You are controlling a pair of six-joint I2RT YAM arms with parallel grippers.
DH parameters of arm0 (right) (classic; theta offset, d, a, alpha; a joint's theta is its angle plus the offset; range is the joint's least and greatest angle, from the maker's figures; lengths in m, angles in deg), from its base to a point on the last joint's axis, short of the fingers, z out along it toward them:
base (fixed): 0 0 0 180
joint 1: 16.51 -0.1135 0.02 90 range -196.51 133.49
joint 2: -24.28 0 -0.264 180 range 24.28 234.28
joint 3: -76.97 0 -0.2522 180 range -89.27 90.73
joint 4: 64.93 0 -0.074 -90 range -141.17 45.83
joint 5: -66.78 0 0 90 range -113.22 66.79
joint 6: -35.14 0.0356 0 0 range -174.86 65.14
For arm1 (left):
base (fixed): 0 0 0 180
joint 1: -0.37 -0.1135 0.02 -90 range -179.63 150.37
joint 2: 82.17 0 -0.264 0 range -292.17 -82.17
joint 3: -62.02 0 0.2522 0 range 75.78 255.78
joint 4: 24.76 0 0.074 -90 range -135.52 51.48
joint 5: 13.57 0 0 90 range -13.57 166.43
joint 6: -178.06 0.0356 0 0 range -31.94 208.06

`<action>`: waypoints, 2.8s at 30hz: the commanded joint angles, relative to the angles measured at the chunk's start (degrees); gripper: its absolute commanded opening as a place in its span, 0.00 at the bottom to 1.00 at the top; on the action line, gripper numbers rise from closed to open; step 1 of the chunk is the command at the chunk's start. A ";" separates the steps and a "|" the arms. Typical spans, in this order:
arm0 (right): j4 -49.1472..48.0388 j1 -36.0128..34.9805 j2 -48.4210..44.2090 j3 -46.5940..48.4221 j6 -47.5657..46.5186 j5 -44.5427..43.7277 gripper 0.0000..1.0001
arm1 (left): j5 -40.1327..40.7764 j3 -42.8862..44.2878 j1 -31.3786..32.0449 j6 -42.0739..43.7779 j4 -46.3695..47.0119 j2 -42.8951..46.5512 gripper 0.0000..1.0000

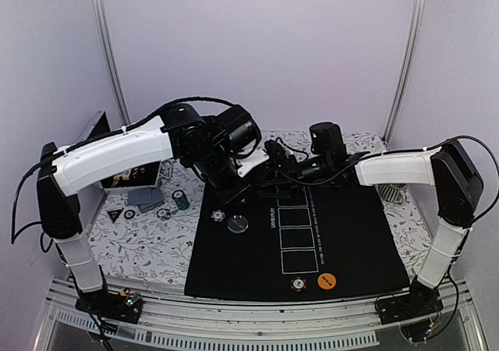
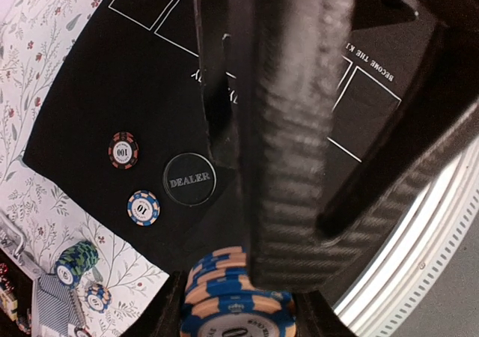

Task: Distribute texas hold em gaming equipment
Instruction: Pass from the left arm to the right, then pass from the right arm to the left

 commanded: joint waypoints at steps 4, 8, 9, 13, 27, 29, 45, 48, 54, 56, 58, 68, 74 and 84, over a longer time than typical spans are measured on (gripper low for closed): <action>-11.70 -1.98 4.55 0.79 8.84 4.75 0.74 | -0.54 2.07 1.08 1.76 0.04 -1.13 0.00; -13.86 -3.79 7.07 1.25 10.72 4.88 0.77 | 0.20 2.37 1.04 2.32 0.06 -1.69 0.00; -14.27 -4.19 7.63 1.55 11.16 4.90 0.77 | 0.29 2.41 1.03 2.39 0.14 -1.77 0.00; -17.52 -5.14 9.34 1.64 13.59 5.25 0.71 | -0.05 2.52 0.99 2.57 0.41 -2.09 0.00; -19.08 -5.63 12.96 4.80 15.69 5.92 0.60 | 1.44 2.15 1.00 2.81 0.06 -3.19 0.00; -19.05 -5.67 13.12 4.86 15.70 5.92 0.52 | 1.58 2.13 1.00 2.80 -0.02 -3.20 0.00; -14.34 -3.24 10.86 4.08 12.49 4.99 0.03 | 2.62 0.59 0.92 2.20 0.04 -2.02 0.04; -12.10 -2.29 9.39 3.88 10.84 4.71 0.02 | 3.80 0.76 0.62 1.27 1.30 -1.44 0.56; -9.09 0.44 5.91 3.08 8.32 5.13 0.02 | 9.62 -6.03 -0.32 0.22 12.58 4.95 0.79; -8.98 0.80 4.59 2.80 8.32 5.74 0.02 | 11.49 -14.55 -0.22 2.05 22.09 9.97 0.80; -8.50 1.04 3.12 2.55 8.03 5.51 0.02 | 12.32 -25.06 -0.23 4.63 35.10 16.58 0.80; -7.57 1.06 -0.19 2.87 8.39 4.41 0.02 | 8.13 -69.66 -0.34 14.45 104.95 38.32 0.98; -7.46 0.68 -1.62 2.89 8.86 3.79 0.02 | 6.87 -65.37 0.21 19.57 105.00 30.77 0.98; -7.25 0.44 -2.24 2.61 9.19 3.36 0.02 | -1.10 -58.05 -0.16 22.92 103.29 19.79 0.93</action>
